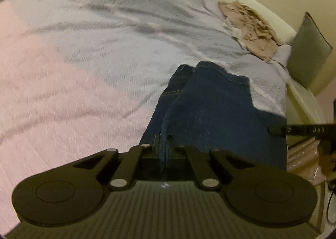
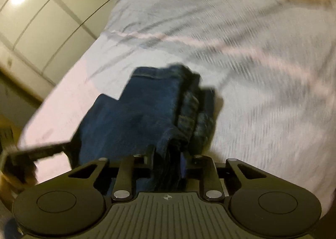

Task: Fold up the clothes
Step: 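Lower the folded jeans onto the bed and open both grippers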

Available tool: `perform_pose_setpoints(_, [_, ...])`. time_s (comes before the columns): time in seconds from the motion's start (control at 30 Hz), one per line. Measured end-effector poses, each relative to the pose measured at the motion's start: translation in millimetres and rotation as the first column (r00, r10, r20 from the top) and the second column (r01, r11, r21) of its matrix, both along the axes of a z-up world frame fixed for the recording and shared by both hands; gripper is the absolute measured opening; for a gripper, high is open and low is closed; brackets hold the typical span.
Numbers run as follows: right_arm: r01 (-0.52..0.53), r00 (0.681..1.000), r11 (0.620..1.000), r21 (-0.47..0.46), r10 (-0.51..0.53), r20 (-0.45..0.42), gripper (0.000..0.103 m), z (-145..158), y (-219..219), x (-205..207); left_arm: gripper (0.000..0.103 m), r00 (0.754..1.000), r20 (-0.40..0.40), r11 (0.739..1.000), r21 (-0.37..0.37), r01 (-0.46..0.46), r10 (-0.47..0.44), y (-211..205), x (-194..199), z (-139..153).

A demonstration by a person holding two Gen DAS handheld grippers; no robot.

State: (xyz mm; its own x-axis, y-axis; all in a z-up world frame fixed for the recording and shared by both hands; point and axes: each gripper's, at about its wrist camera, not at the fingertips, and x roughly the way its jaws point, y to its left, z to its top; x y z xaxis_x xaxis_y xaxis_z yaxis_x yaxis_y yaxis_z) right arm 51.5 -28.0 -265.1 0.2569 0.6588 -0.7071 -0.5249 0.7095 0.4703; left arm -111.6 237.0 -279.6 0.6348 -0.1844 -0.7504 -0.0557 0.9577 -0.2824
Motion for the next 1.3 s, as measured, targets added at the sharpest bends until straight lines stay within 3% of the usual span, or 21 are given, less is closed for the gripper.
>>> perform_pose_setpoints(0.23, [-0.033, 0.961, 0.999, -0.040, 0.042, 0.274, 0.019, 52, 23, 3, 0.000, 0.990, 0.129, 0.998, -0.052, -0.046, 0.052, 9, 6, 27])
perform_pose_setpoints(0.43, [0.007, 0.968, 0.996, -0.086, 0.014, 0.249, 0.017, 30, 41, 39, 0.000, 0.994, 0.101, 0.998, 0.042, -0.037, 0.033, 4, 52, 12])
perform_pose_setpoints(0.5, [0.004, 0.953, 0.998, -0.065, 0.016, 0.302, 0.017, 37, 40, 39, 0.000, 0.990, 0.129, 0.997, 0.040, -0.060, 0.054, 5, 57, 11])
perform_pose_setpoints(0.63, [0.050, 0.944, 0.998, -0.046, -0.033, 0.329, 0.017, 31, 40, 51, 0.000, 0.982, 0.164, 0.995, 0.010, -0.098, 0.095, 4, 69, 9])
perform_pose_setpoints(0.7, [0.056, 0.950, 0.996, -0.076, -0.029, 0.310, 0.017, 12, 44, 62, 0.000, 0.985, 0.152, 0.995, 0.054, -0.087, 0.078, -2, 83, 0])
perform_pose_setpoints(0.8, [0.101, 0.986, 0.990, -0.097, -0.087, 0.143, 0.017, -27, 44, 81, 0.002, 0.995, 0.071, 0.992, 0.105, -0.072, 0.064, -10, 97, -29])
perform_pose_setpoints(0.87, [0.124, 0.988, 0.989, -0.076, -0.116, 0.103, 0.020, -36, 42, 85, 0.002, 0.996, 0.052, 0.992, 0.090, -0.083, 0.079, -10, 99, -40])
perform_pose_setpoints(0.9, [0.137, 0.988, 0.988, -0.067, -0.132, 0.079, 0.022, -37, 39, 88, 0.002, 0.995, 0.052, 0.992, 0.090, -0.087, 0.082, -10, 98, -40])
perform_pose_setpoints(0.97, [0.174, 0.985, 0.983, -0.059, -0.173, 0.019, 0.040, -35, 32, 95, 0.003, 0.993, 0.048, 0.992, 0.070, -0.109, 0.106, -7, 96, -37])
perform_pose_setpoints(1.0, [0.202, 0.979, 0.977, -0.068, -0.202, -0.004, 0.057, -32, 29, 98, 0.006, 0.991, 0.044, 0.991, 0.052, -0.126, 0.124, -4, 94, -33])
perform_pose_setpoints(1.17, [0.289, 0.954, 0.957, 0.037, -0.285, -0.091, 0.061, -7, -12, 77, 0.019, 0.971, 0.038, 0.971, -0.049, -0.235, 0.237, 20, 61, -8])
perform_pose_setpoints(1.3, [0.298, 0.949, 0.954, 0.022, -0.294, -0.115, 0.061, 8, -37, 24, 0.027, 0.946, -0.026, 0.937, -0.131, -0.324, 0.323, 37, 21, 1])
